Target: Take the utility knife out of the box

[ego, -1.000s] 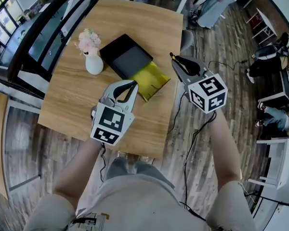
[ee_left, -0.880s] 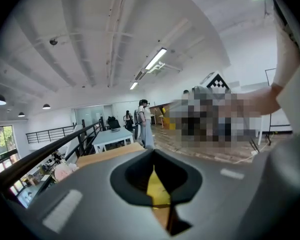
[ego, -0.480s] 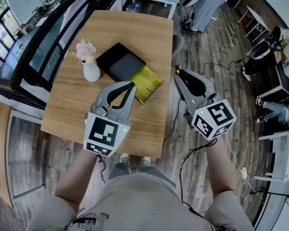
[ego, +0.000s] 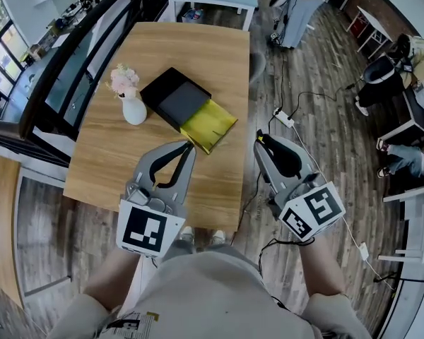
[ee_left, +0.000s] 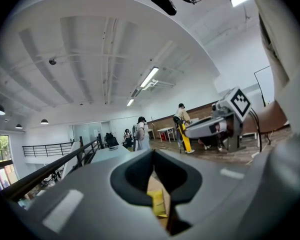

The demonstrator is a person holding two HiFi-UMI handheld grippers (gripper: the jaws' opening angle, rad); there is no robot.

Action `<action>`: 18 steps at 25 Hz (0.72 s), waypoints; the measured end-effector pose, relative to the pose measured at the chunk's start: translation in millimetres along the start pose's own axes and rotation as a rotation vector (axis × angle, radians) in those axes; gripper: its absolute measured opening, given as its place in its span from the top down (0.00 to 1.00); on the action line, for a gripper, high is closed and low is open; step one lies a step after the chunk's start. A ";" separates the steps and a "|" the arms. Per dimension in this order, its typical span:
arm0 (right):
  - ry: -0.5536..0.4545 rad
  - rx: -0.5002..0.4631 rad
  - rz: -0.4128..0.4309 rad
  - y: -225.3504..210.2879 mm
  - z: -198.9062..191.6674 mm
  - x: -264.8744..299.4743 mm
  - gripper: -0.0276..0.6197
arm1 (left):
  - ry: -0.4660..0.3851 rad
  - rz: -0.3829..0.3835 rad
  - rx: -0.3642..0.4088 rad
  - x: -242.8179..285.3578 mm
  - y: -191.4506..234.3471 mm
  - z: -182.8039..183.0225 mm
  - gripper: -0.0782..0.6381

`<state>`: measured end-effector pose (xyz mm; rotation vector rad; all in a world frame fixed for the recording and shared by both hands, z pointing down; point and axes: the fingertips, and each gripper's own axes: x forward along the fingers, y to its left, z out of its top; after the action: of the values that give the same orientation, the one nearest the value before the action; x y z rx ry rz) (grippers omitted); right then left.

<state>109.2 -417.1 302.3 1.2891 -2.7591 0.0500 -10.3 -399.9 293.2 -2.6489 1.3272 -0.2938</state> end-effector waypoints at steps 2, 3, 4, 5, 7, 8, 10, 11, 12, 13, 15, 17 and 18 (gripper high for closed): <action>0.006 0.005 -0.010 6.0 -5.7 -8.9 0.86 | 0.008 -0.001 -0.016 -4.3 -5.7 -0.6 0.89; 0.008 0.011 -0.014 8.6 -8.2 -12.6 0.86 | 0.014 -0.002 -0.022 -5.8 -8.2 -2.3 0.89; 0.009 0.022 -0.015 11.3 -10.4 -15.4 0.86 | 0.021 -0.003 -0.028 -7.2 -10.3 -4.8 0.89; 0.011 0.034 -0.013 14.0 -12.4 -17.4 0.86 | 0.028 -0.004 -0.033 -8.4 -11.8 -7.8 0.89; 0.015 0.055 -0.007 18.8 -15.0 -19.8 0.86 | 0.037 -0.002 -0.044 -10.9 -12.7 -12.4 0.89; 0.016 0.063 -0.004 20.8 -15.6 -20.8 0.86 | 0.039 0.001 -0.049 -12.4 -12.5 -13.4 0.89; 0.017 0.071 -0.003 23.2 -15.4 -23.5 0.86 | 0.044 0.006 -0.058 -15.1 -11.9 -14.4 0.89; 0.018 0.071 -0.004 23.3 -15.1 -24.8 0.86 | 0.047 0.008 -0.060 -15.8 -11.6 -14.8 0.89; 0.018 0.072 -0.004 23.0 -14.9 -25.6 0.86 | 0.050 0.009 -0.061 -16.2 -11.3 -15.3 0.89; 0.018 0.072 -0.005 22.5 -14.9 -26.1 0.86 | 0.052 0.011 -0.061 -16.4 -11.0 -15.7 0.89; 0.019 0.070 -0.005 22.0 -15.8 -26.3 0.86 | 0.055 0.012 -0.060 -16.8 -10.9 -16.5 0.89; 0.021 0.067 -0.004 22.7 -16.9 -25.9 0.86 | 0.059 0.012 -0.058 -17.7 -11.4 -17.9 0.89; 0.022 0.066 -0.003 23.4 -17.1 -25.7 0.86 | 0.063 0.009 -0.054 -18.0 -11.9 -19.1 0.89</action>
<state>108.9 -381.2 317.0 1.2995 -2.7595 0.1553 -16.3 -379.5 312.6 -2.6984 1.3852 -0.3474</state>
